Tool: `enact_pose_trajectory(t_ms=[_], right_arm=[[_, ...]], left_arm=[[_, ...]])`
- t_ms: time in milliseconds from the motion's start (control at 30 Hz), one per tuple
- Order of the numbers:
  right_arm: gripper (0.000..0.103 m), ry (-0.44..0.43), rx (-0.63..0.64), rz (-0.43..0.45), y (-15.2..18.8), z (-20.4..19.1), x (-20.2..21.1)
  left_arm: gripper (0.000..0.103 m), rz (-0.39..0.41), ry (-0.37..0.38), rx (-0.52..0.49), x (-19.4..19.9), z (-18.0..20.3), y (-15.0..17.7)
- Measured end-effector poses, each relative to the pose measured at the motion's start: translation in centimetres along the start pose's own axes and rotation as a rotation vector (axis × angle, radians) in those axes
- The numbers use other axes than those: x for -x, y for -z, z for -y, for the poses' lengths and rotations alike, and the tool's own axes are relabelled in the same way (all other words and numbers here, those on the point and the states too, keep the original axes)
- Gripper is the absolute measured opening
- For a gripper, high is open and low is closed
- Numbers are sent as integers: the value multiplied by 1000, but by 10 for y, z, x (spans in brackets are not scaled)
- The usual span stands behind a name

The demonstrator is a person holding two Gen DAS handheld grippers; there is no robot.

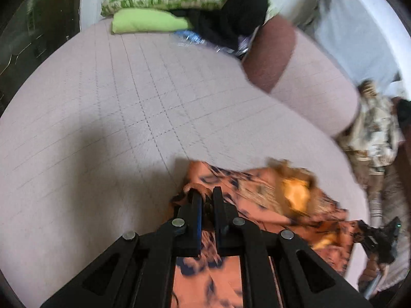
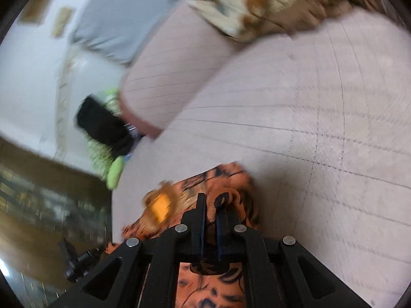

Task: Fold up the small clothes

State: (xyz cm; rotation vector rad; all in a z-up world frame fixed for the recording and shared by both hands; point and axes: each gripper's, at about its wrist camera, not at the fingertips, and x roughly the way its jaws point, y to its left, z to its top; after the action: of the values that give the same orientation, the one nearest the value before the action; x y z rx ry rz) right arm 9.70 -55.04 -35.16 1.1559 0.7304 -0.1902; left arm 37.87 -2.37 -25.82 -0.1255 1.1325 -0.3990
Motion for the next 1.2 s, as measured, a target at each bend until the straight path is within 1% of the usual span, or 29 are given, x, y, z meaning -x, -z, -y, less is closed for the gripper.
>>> enact_pose_trajectory(t_ms=[33, 67, 167, 200, 233, 300, 333, 367, 400, 433, 467, 500, 533, 567, 600, 633, 667, 700, 733, 767, 800, 833, 867, 900, 967, 1033, 1100, 1167, 1200], right_arm=[[10, -19, -52, -18, -4, 10, -12], [10, -30, -90, -30, -7, 18, -22], [10, -71, -119, -21, -9, 30, -26], [10, -87, -113, -14, -8, 30, -24], [10, -105, -94, 0, -8, 28, -18], [10, -127, -48, 19, -9, 22, -6], [10, -132, -38, 22, -9, 20, -1], [10, -134, -33, 27, -8, 17, 5], [10, -140, -27, 31, -7, 14, 10], [11, -150, -14, 37, -5, 10, 18], [19, -143, -3, 64, -4, 6, 27], [27, -125, 0, 103, -4, 4, 36], [61, -118, -12, 141, -5, 4, 46], [96, -132, -35, 170, -5, 6, 53], [97, -156, -76, 222, -3, 10, 64], [97, -157, -101, 250, 1, 10, 70], [96, -151, -88, 244, 4, 6, 72], [95, -137, -23, 208, 12, -8, 71], [92, -108, 34, 174, 19, -23, 65], [78, -59, 106, 126, 30, -37, 57], [71, 5, 195, 61, 44, -55, 44], [62, 71, 293, -15, 63, -74, 26], [52, 104, 357, -64, 79, -87, 13], [50, 129, 436, -135, 103, -104, -8], [49, 158, 534, -207, 136, -126, -39], [48, 173, 601, -260, 160, -143, -69], [46, 202, 670, -320, 181, -160, -106], [46, 255, 718, -326, 189, -170, -132], [46, 279, 739, -308, 188, -177, -144]], left_arm=[[8, -1, -16, 12, -12, -3, -1], [8, -2, -13, 33, -20, -8, -1], [8, 46, 57, 122, -19, -23, 3], [8, 93, 114, 174, -9, -32, 6], [8, 133, 145, 210, 0, -38, 9], [11, 211, 189, 272, 22, -47, 16], [14, 265, 179, 296, 37, -50, 20], [24, 339, 143, 316, 56, -51, 28], [42, 380, 126, 322, 67, -50, 32], [51, 435, 99, 328, 85, -49, 41], [60, 472, 63, 336, 100, -46, 52], [61, 495, 42, 345, 113, -46, 59], [62, 505, 34, 351, 120, -42, 68], [64, 505, 30, 355, 125, -39, 78], [66, 498, 29, 355, 127, -32, 89], [67, 488, 22, 340, 126, -23, 103], [68, 470, -4, 311, 122, -13, 116], [68, 448, -36, 289, 114, -8, 124], [68, 426, -62, 275, 106, -2, 130], [68, 387, -89, 261, 95, 3, 135], [68, 320, -117, 246, 81, 5, 137], [68, 267, -132, 238, 71, 6, 136], [68, 224, -147, 235, 62, 6, 136], [68, 195, -171, 237, 54, 4, 139], [68, 194, -204, 236, 48, 2, 139], [68, 181, -240, 231, 45, -1, 134], [68, 157, -241, 221, 40, -5, 126], [68, 146, -252, 234, 35, -10, 119], [68, 143, -251, 239, 30, -12, 115]])
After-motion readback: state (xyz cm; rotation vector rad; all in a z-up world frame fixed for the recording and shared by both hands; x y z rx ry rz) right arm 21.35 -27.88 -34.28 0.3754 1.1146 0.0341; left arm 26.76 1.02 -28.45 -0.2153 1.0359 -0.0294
